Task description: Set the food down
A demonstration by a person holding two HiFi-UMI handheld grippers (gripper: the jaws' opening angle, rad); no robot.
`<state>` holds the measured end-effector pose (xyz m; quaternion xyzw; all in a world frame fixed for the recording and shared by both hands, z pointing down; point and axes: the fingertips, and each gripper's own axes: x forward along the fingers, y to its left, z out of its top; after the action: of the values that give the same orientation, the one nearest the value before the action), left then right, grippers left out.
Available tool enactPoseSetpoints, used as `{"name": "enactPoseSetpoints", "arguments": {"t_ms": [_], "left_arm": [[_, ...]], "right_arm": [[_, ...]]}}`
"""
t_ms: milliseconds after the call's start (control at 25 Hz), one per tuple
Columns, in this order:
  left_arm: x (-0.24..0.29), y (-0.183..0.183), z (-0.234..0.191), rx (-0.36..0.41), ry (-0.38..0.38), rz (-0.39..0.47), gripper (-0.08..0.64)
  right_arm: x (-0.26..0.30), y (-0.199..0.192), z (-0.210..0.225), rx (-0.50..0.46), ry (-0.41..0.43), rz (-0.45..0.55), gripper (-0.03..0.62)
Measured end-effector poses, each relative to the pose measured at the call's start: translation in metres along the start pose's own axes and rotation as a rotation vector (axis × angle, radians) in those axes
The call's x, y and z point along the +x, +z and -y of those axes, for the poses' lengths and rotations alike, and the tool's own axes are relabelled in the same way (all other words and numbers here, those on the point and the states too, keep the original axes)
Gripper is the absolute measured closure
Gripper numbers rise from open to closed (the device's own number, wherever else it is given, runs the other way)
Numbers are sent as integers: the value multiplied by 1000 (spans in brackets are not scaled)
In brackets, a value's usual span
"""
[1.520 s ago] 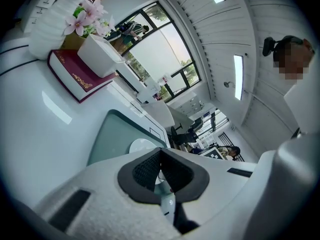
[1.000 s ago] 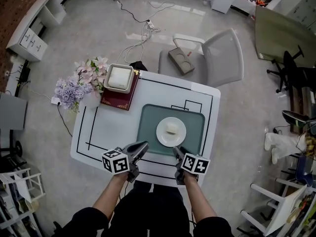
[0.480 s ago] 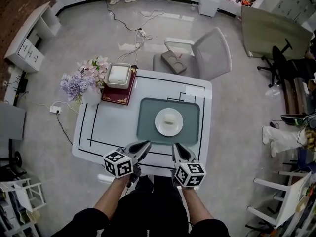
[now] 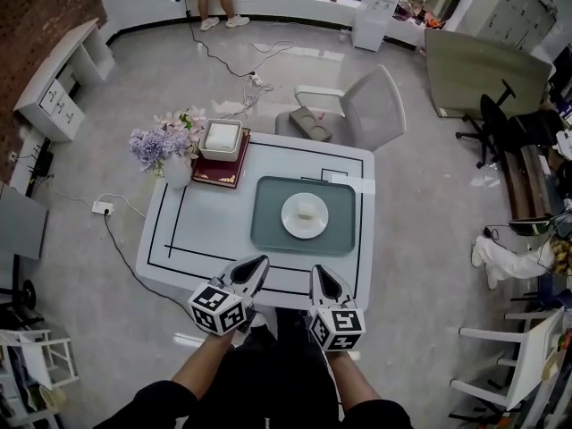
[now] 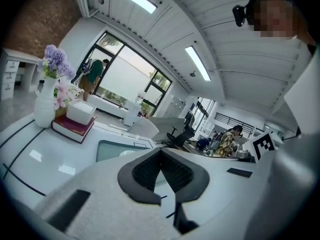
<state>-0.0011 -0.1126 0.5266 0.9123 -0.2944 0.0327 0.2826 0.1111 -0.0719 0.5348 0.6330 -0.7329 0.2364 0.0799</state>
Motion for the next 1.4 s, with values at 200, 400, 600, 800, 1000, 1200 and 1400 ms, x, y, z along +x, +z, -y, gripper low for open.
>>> {"name": "enactPoseSetpoints", "arguments": {"t_ms": [200,400,600,800,1000,1200,1400], "left_arm": [[-20,-2,21,146,51,1,555],[-34,-19,41,227,67,-24,555],[-44,-33,54,254,60,-32,555],[-52,-44,64,268,45,-47,555],[-61,-48,72,253,23,-40,555],[-67,-46,77,255,3,-27,555],[-80,-51,78,254,3,-41,555]], "right_arm": [[-26,-1,-15,-43,-1,31,583],[-51,-7,-26,-72,-5,44,583],[-68,-13,-35,-91,-7,59,583],[-81,-18,-43,-102,-3,71,583],[-88,-23,-51,-106,1,69,583],[-92,-20,-58,-129,10,71,583],[-98,-24,-70,-141,14,65,583]]}}
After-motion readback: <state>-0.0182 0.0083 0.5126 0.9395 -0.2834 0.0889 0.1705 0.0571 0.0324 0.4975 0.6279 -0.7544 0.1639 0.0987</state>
